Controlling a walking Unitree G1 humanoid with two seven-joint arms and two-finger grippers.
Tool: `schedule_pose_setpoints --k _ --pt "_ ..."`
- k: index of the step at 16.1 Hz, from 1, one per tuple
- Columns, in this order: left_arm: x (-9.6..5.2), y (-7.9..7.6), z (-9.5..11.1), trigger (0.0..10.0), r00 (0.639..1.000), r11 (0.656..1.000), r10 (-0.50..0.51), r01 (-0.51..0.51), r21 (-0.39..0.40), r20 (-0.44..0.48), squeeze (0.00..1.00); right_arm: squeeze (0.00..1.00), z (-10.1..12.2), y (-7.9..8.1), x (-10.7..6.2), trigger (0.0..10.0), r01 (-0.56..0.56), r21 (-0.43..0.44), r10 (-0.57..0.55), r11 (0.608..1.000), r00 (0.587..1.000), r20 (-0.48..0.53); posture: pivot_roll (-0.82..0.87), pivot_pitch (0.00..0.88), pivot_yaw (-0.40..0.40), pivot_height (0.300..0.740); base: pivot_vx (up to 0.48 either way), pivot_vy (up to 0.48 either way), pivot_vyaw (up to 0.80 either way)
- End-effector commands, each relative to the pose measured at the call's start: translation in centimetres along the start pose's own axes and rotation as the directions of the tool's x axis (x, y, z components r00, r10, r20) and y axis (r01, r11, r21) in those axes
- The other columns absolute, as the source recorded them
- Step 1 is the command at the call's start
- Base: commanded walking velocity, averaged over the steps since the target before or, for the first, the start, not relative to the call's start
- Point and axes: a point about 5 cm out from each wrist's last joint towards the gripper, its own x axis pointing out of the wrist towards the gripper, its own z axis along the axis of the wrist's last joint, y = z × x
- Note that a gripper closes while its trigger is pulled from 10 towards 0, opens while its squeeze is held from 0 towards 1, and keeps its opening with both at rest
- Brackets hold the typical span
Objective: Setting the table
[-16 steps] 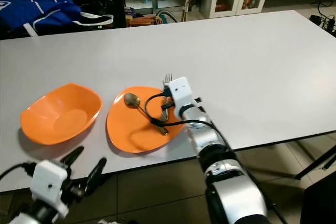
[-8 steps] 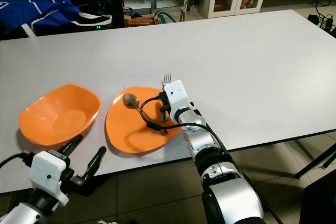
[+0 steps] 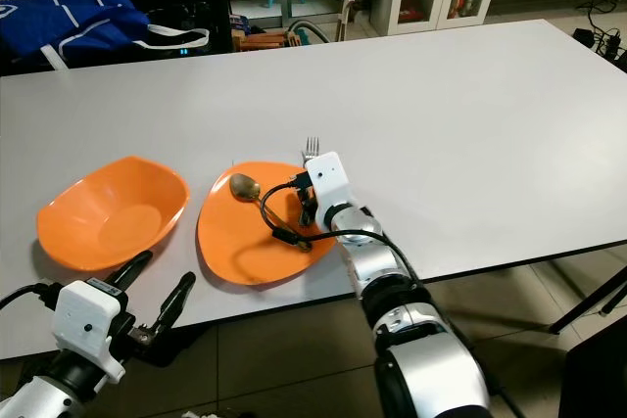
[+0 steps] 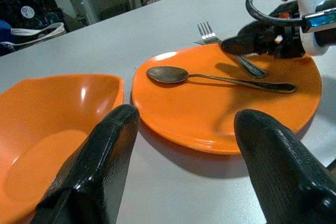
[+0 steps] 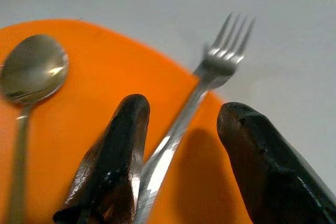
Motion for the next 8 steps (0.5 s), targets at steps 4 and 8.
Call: schedule_pose_setpoints --k 4,8 --pt "0.09 0.42 -0.14 10.0 1.000 1.000 0.001 -0.001 0.007 -0.006 0.00 0.00 0.40 0.29 0.16 10.0 -0.020 0.051 0.020 0.999 1.000 -0.006 -0.03 0.017 0.084 0.740 0.000 0.000 0.00" --pt "0.15 0.48 -0.17 10.0 1.000 1.000 -0.001 0.001 0.007 -0.005 0.00 0.00 0.30 0.22 0.17 10.0 -0.023 0.070 0.025 0.997 0.999 -0.029 -0.03 0.016 0.083 0.740 0.000 0.000 0.00"
